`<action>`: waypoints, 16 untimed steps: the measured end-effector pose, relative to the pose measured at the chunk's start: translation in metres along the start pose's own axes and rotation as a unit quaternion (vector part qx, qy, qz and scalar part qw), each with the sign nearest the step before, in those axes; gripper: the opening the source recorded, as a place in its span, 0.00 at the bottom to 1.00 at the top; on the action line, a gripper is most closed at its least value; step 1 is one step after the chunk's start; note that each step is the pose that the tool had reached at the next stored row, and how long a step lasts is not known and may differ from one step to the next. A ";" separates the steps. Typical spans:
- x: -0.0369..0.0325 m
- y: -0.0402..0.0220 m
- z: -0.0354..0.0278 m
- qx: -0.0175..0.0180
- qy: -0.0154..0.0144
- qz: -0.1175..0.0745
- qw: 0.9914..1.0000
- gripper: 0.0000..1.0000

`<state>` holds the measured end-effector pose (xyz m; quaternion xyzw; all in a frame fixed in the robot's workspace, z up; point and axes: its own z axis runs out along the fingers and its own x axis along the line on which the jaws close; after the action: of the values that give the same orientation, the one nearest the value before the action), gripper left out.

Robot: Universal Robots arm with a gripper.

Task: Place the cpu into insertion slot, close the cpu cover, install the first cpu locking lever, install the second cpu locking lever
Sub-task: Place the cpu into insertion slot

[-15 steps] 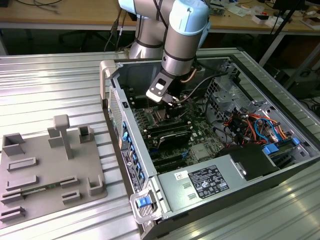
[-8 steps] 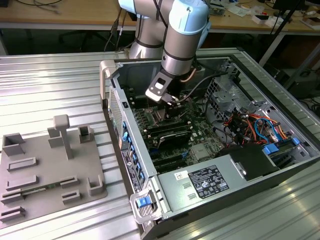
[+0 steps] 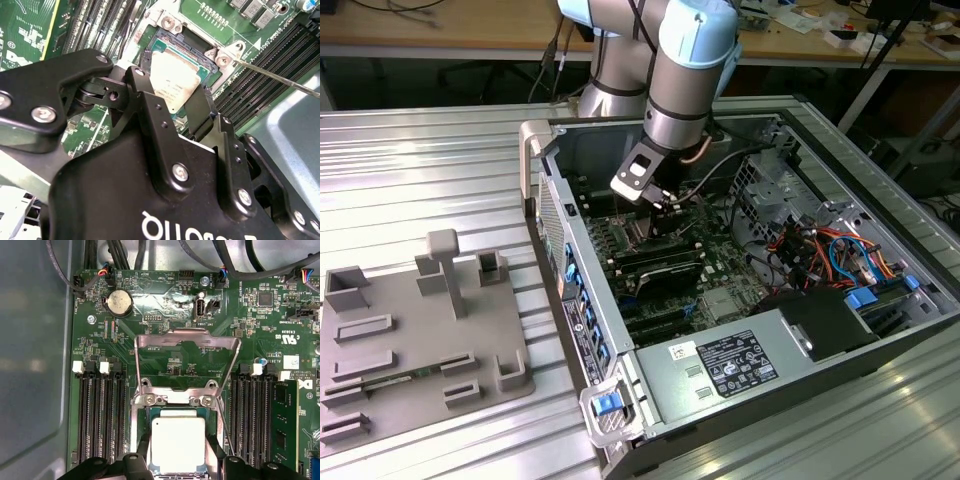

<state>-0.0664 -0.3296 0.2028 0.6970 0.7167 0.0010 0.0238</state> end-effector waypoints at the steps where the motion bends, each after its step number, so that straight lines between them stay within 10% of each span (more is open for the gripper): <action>1: 0.0000 0.0001 0.0000 0.000 0.000 0.000 1.000 0.53; 2: 0.0000 0.0003 0.0000 0.000 0.000 0.000 1.000 0.60; 3: -0.0017 0.0002 0.0010 0.000 0.013 -0.002 1.000 0.60; 16: -0.0032 0.0001 0.0014 0.000 0.013 -0.002 1.000 0.53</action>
<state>-0.0661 -0.3328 0.2015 0.6956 0.7182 0.0100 0.0148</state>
